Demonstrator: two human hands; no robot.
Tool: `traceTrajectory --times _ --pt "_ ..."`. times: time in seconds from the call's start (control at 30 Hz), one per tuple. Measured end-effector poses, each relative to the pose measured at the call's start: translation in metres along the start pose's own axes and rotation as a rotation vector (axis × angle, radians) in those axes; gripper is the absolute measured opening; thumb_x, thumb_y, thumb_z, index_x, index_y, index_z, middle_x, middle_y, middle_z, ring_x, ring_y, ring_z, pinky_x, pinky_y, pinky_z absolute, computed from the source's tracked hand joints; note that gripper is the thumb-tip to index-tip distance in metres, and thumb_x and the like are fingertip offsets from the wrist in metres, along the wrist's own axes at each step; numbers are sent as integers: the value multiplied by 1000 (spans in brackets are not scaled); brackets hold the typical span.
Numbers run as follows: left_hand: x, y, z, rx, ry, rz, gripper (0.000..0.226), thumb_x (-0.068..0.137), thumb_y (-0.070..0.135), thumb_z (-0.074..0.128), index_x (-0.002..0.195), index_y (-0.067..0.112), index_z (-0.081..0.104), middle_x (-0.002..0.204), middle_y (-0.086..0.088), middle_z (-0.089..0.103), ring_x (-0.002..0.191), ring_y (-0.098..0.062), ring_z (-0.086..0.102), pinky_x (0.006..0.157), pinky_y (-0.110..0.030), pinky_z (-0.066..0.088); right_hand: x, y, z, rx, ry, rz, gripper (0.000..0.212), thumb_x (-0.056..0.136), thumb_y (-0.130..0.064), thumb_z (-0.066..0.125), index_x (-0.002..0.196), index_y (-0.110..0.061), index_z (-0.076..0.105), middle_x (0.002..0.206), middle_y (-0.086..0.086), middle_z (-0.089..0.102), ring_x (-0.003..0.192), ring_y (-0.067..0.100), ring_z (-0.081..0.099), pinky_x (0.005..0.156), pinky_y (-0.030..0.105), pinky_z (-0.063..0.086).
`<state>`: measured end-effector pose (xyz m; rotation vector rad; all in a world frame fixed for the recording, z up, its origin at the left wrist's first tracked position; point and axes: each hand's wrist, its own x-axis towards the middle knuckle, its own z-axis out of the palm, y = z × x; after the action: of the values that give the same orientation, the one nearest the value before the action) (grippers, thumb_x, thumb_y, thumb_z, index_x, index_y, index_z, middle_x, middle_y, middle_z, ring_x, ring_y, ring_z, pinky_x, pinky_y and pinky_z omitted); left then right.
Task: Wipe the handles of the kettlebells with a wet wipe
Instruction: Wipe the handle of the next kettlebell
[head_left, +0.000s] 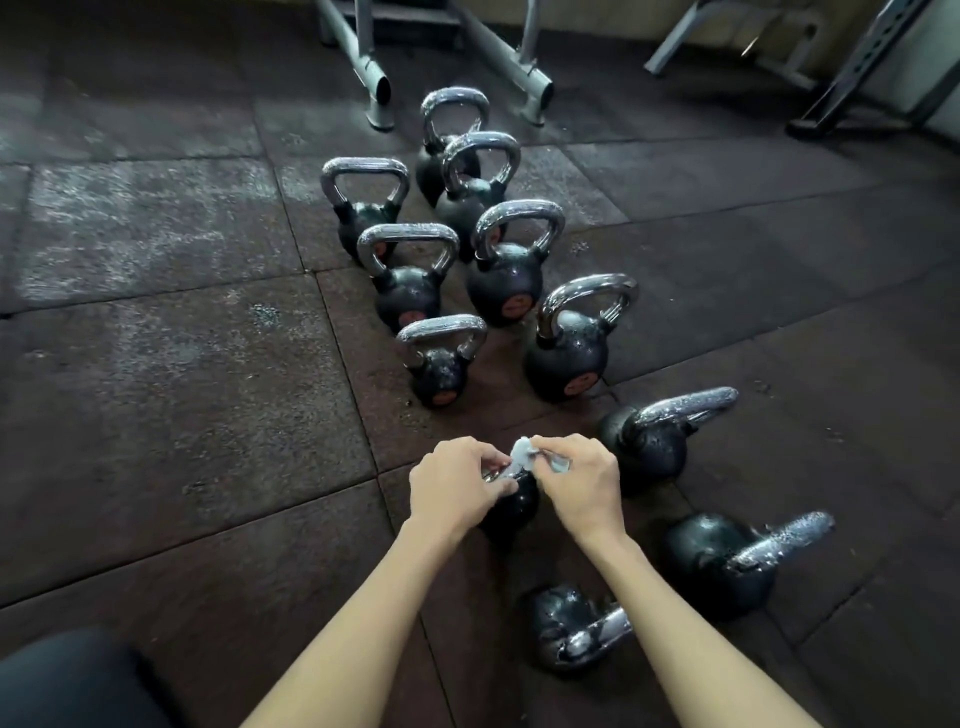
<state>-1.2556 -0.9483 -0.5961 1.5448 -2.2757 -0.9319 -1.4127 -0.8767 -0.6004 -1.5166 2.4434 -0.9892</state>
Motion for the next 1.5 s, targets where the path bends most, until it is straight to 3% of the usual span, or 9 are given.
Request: traceTrajectory --times 0.27,0.43,0.57,0.73,0.83,1.07,1.17,1.3,1.5 --pt "-6 3 -1 -5 13 -37 35 76 60 77 109 47 75 104 18 72 100 -11 68 82 -29 51 -15 5 1 -110 -103 -208 16 86 -22 79 102 -20 80 90 -5 62 78 21 51 71 39 52" --pt "-7 8 1 30 16 -66 35 76 59 79 110 49 74 101 17 70 101 -12 67 85 -31 50 21 27 -5 31 -75 22 8 84 -19 83 93 -18 84 82 -9 64 84 25 59 75 26 40" --pt "-11 13 0 59 30 -77 35 76 60 78 109 51 73 105 19 70 102 -11 66 86 -33 52 -1 26 0 105 -128 -86 10 82 -15 85 90 -20 83 83 -9 68 82 19 57 75 18 41" --pt "-6 22 -3 146 -3 -79 38 76 59 79 112 48 73 108 18 71 106 -13 66 88 -34 52 12 50 -5 209 -22 138 17 81 -17 86 97 -13 83 85 -3 73 84 26 66 79 36 51" --pt "2 28 -9 222 -53 -85 38 71 54 84 107 45 75 102 14 74 103 -16 69 87 -32 53 5 41 -4 189 -105 4 17 82 -17 85 99 -16 82 85 -6 71 84 21 61 79 29 47" --pt "30 60 1 311 -144 -14 51 76 43 88 121 29 70 123 -5 64 112 -26 65 88 -35 49 32 53 -11 239 -195 153 18 81 -24 86 98 -21 83 93 -7 77 89 12 69 84 27 52" --pt "27 54 9 323 -138 -4 44 77 43 85 117 29 74 116 -4 68 108 -26 66 80 -33 45 32 58 -14 262 -230 168 16 80 -24 87 96 -22 83 88 -13 75 84 0 68 79 15 52" --pt "22 46 8 383 -82 28 37 79 50 81 112 35 76 107 -2 72 103 -25 69 73 -30 40 35 60 -14 327 -257 209 14 81 -24 85 95 -24 83 86 -12 78 81 3 71 78 23 55" --pt "3 5 -14 360 -95 13 36 74 61 80 104 42 77 100 5 75 102 -21 68 79 -32 50 24 48 2 368 -327 189 14 82 -23 84 96 -22 83 89 -13 77 81 0 70 75 17 52"
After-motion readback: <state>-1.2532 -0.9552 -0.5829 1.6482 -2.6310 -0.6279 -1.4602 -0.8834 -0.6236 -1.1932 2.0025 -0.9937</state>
